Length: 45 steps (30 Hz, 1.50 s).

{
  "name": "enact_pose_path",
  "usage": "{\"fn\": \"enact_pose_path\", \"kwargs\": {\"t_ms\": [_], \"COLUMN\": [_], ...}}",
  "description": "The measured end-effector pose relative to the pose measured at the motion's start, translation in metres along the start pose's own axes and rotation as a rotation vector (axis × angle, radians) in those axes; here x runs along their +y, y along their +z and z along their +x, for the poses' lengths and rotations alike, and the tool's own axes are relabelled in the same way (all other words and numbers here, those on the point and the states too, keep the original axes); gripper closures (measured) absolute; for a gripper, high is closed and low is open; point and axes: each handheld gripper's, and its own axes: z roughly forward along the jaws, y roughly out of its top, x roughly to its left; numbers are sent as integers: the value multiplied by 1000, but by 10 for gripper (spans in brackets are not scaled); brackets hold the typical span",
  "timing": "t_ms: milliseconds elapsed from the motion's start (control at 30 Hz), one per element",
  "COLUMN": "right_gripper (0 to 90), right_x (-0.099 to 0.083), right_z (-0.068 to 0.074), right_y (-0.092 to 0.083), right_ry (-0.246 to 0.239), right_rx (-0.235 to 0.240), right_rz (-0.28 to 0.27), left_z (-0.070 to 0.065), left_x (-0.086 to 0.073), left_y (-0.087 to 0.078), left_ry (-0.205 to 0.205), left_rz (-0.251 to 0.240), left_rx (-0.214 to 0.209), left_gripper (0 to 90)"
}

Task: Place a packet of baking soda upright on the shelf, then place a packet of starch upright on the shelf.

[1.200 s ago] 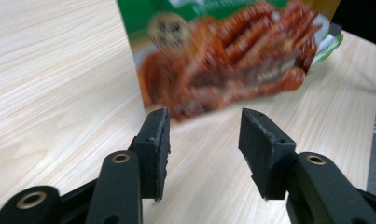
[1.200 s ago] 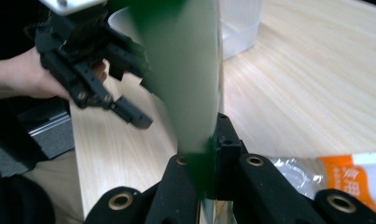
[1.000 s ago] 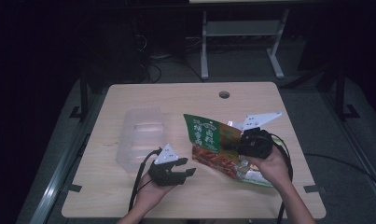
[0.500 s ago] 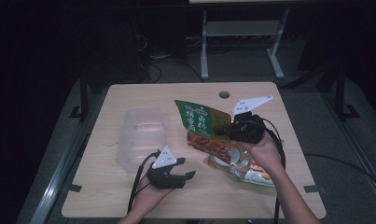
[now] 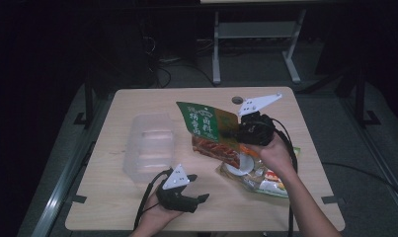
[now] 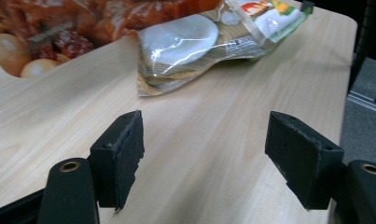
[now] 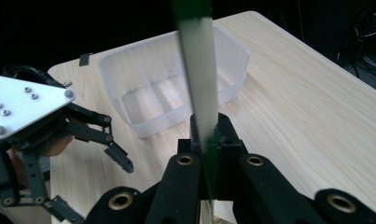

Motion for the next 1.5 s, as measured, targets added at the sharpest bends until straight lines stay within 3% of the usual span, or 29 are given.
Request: {"fn": "enact_pose_path", "kwargs": {"t_ms": [400,667,1033,1500], "right_gripper": [894,895,895,894], "right_x": [10,22,51,81], "right_z": [-2,-2,-1,1], "right_y": [7,17,42,76], "right_ry": [-17,-40,-88,-97], "right_rx": [7,15,42,88], "right_rz": [9,17,16,4], "left_z": [-2,-4,-1,1], "left_x": [-2,-4,-4,-5], "left_y": [3,6,2,3], "left_ry": [22,15,15,9], "left_rz": [5,-3,-21,-18], "left_rx": [-4,-3,-9,-11], "left_gripper": [259,257,257,253]}}
